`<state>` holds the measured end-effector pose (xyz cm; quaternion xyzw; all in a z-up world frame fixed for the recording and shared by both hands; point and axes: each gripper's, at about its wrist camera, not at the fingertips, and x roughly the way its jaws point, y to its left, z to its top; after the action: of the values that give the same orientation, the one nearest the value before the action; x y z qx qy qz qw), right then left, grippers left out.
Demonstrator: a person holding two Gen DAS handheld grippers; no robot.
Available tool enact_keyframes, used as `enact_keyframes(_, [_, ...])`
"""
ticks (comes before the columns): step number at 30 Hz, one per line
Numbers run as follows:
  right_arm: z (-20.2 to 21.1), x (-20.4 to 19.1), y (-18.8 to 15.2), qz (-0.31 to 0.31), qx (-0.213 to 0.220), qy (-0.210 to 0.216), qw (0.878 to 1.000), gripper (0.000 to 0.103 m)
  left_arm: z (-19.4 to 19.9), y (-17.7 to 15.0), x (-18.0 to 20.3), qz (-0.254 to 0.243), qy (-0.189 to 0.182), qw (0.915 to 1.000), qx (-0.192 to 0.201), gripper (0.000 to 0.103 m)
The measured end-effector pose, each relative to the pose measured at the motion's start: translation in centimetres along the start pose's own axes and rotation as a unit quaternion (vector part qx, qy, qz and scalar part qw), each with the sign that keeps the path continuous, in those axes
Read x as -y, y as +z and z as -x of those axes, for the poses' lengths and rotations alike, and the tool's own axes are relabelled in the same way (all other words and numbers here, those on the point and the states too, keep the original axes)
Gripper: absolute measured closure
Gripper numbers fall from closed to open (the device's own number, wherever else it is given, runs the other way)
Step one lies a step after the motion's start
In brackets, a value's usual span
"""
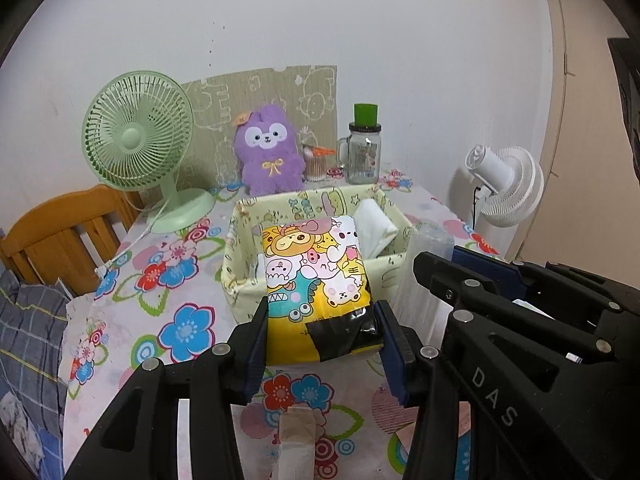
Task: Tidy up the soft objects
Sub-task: 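Carry the yellow pack and clear tubes with both tools over the basket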
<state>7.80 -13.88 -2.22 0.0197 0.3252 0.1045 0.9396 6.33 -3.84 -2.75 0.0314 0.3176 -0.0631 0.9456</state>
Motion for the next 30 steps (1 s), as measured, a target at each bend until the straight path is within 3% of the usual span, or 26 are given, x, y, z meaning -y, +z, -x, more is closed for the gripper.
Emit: enact_keyframes(30, [2.9,-1.2,4.1,0.013,0.032,-0.013,0.999,0.081,2.5,3.2,-1.0,-0.002,-0.003,0.9993,0.036,0.053])
